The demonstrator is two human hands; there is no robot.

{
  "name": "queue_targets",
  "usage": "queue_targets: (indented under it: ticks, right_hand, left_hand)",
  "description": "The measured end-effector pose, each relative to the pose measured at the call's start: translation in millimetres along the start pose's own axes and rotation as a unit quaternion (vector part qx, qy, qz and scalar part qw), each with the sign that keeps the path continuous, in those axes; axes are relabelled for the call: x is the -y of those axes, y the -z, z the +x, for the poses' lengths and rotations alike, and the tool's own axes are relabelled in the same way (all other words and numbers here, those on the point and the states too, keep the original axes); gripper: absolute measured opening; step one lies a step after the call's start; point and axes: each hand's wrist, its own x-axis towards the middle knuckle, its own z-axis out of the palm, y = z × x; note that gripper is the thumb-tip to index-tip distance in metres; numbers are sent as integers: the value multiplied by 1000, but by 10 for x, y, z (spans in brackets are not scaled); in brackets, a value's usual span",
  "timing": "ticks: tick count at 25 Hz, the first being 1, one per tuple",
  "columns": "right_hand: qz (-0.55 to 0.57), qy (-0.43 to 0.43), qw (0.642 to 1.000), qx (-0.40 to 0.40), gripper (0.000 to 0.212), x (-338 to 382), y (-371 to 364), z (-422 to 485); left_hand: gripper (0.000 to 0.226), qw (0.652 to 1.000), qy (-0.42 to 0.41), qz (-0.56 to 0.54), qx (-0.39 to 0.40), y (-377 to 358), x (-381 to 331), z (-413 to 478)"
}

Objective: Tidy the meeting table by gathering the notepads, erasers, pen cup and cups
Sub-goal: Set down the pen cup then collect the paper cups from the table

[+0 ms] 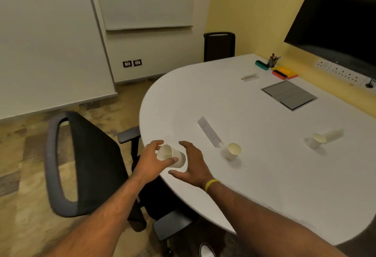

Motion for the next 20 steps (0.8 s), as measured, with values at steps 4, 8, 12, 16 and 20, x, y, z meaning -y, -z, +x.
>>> queue_targets:
  ticks: [4, 8, 12, 16, 20]
  right_hand:
    - [29, 40, 999, -17, 78, 835, -300, 260]
    - [49, 26, 997, -50, 70, 1232, -527, 468]
    - [99, -24, 991, -86, 68, 1415, -791, 712]
    - [124, -57, 984, -114, 68, 1559, -1148, 1165]
    - [155, -111, 968, -166, 69, 1701, -1537, 1820]
  left_hand:
    - [83, 998, -48, 23, -12, 613, -28, -176]
    - [93, 993, -85, 85, -5, 1188, 65, -175]
    - [86, 977, -107, 186, -15, 1853, 292, -34]
    - [83, 936, -146, 319, -17, 2609, 577, 315]
    - [91, 872, -194, 450, -20, 3446, 779, 869]
